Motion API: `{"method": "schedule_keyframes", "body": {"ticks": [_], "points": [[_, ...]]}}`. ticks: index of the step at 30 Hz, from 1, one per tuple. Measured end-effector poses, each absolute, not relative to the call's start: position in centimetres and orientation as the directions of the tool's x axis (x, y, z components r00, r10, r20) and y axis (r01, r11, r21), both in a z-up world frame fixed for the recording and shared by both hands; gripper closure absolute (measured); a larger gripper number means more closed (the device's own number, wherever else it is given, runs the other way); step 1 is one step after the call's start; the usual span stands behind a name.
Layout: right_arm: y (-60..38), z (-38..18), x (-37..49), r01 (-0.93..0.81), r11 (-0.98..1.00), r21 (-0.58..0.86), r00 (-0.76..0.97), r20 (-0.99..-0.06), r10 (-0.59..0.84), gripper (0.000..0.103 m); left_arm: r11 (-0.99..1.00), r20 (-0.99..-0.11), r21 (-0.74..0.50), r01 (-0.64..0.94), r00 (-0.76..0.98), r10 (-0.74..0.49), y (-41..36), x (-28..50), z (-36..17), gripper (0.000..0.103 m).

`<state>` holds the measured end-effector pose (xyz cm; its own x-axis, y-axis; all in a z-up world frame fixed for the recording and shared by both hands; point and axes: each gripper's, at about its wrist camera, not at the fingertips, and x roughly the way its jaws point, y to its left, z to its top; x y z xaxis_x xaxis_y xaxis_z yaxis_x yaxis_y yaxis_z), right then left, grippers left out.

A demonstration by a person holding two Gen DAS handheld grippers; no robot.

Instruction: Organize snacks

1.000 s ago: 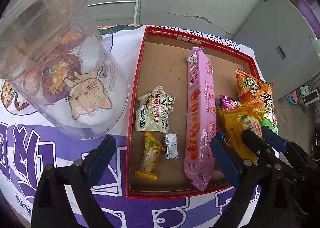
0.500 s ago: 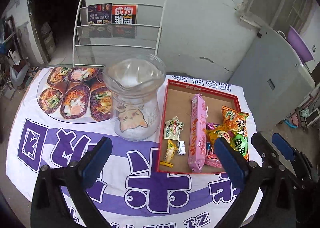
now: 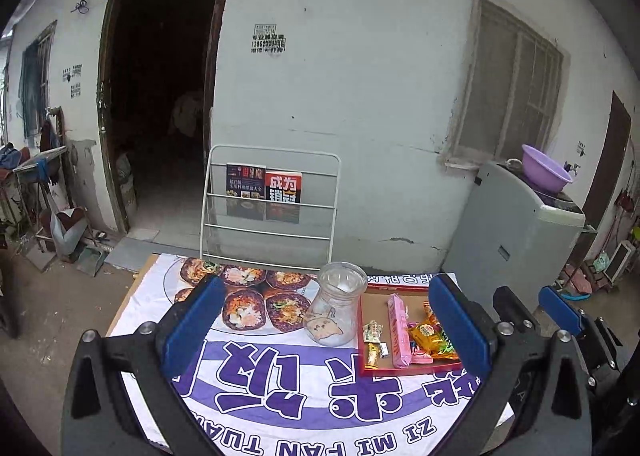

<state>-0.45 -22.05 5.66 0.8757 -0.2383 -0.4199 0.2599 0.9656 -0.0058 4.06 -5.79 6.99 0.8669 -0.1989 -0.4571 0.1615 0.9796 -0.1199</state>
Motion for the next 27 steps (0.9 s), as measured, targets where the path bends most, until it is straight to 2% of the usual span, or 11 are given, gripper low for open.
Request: {"method": "schedule_keyframes", "body": {"ticks": [5,11,27], "points": [[-19.4,8.8,-5.6,0.23,0.973,-0.012,0.899,-0.38,-0.217,0.052,0.986,-0.406,-0.118,0.118,0.901,-0.156,-2.6,-1.1,9.5,0.0],[-17.6,9.0,-9.0,0.172,0.985,-0.018,0.903,-0.397,-0.165,0.052,0.996,-0.382,-0.085,0.042,0.922,-0.071,-1.1,-5.5,8.8,0.0],[-18.3,8.4,-12.2,0.14,0.99,-0.007,0.901,-0.413,-0.13,0.052,0.998,-0.413,-0.048,0.039,0.909,-0.056,-2.3,-8.9,8.0,0.0]]}}
